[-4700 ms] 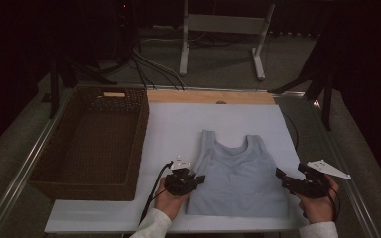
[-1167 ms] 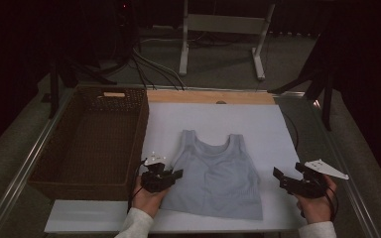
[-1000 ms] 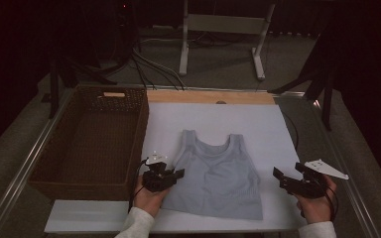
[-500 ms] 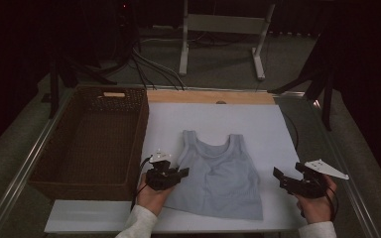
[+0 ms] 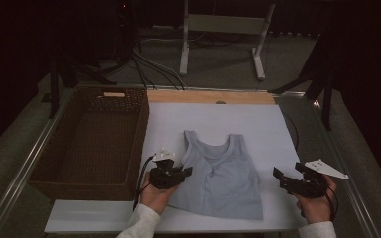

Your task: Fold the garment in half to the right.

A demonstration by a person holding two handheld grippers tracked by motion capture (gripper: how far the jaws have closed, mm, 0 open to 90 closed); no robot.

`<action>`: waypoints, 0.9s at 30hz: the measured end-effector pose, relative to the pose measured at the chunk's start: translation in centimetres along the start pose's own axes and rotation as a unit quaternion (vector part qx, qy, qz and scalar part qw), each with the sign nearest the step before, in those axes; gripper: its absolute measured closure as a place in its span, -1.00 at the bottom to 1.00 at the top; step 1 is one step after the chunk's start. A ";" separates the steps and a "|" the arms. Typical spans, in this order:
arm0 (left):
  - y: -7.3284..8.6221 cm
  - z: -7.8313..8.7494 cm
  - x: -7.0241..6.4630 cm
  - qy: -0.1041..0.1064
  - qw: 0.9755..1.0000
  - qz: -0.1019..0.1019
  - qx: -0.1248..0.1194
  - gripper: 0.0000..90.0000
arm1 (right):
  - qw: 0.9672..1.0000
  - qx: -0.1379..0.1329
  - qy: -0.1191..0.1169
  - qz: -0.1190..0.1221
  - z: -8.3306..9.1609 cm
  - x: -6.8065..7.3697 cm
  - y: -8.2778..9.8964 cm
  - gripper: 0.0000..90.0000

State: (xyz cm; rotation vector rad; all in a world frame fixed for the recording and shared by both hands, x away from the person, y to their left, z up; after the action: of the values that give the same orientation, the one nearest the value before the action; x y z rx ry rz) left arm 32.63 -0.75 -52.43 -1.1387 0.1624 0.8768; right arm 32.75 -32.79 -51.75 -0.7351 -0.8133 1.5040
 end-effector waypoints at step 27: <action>-1.7 -1.4 -2.7 0.035 0.999 -0.017 -0.001 0.81 | 1.000 0.001 0.000 0.002 0.0 0.0 0.0 -0.77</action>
State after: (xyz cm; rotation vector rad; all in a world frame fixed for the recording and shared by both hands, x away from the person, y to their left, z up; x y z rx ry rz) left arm 32.39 -3.61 -50.40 -1.1711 0.1996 0.8065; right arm 32.73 -32.78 -51.78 -0.7352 -0.8120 1.5081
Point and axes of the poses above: each handheld gripper's, and its own axes: z roughly backward along the jaws, y roughly out of its underside, x roughly to its left, the point moved 10 cm from there along -z, roughly forward along the jaws, and after that the axes turned 12 degrees about y, right-handed, at the moved point
